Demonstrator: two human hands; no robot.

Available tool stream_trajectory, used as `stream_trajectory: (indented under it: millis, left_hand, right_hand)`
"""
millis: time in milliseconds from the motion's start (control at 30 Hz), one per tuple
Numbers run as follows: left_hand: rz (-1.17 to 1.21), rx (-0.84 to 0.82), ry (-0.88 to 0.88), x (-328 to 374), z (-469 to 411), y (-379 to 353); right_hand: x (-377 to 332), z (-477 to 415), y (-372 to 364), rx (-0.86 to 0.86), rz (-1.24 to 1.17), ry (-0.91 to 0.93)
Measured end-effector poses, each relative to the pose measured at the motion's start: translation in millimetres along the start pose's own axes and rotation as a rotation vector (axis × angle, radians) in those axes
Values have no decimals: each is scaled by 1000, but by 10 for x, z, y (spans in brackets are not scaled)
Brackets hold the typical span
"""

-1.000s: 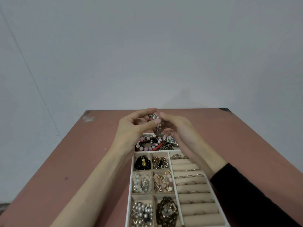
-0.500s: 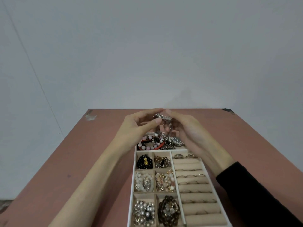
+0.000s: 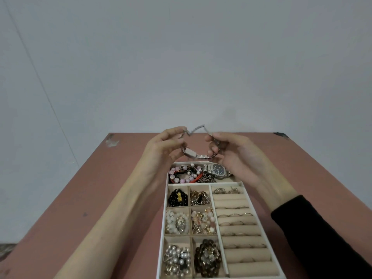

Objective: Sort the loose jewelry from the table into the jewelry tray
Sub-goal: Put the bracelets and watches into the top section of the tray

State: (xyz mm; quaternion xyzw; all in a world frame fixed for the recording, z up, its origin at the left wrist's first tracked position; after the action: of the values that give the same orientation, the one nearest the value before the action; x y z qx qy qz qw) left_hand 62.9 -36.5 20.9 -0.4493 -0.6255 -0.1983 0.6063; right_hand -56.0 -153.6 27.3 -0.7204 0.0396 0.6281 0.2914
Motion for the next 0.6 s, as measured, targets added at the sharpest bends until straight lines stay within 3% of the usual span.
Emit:
stream_trajectory:
  millis: [100,233,333,500,600]
  left_hand:
    - [-53,-29,49,14,44,-37]
    - [-306,-87,74,-3,72,-76]
    - [-296,-86,105,-35,67,-67]
    - [-154,-13,25,-33,49,-33]
    - [-215,84,-50,-37,49,-26]
  right_hand:
    - [-15,-4,24,26,-8,10]
    - [-52,8,35,51,-75,31]
    - [-51,3,33,66,-65,57]
    - [-15,-3,45,213,409,227]
    - [3,13,30,279,562,270]
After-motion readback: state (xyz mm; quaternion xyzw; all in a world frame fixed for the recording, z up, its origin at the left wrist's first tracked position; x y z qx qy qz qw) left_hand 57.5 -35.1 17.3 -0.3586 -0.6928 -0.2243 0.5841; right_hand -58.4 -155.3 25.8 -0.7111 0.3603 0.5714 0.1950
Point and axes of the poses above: each hand's wrist, its own z-axis away from the middle knuckle, its own y-axis out of the back of the hand, x = y × z, the point moved 2 cm from there along -z, towards the middle knuckle, and after that the axes turned 3 degrees about -z, right-handed, at the moved point
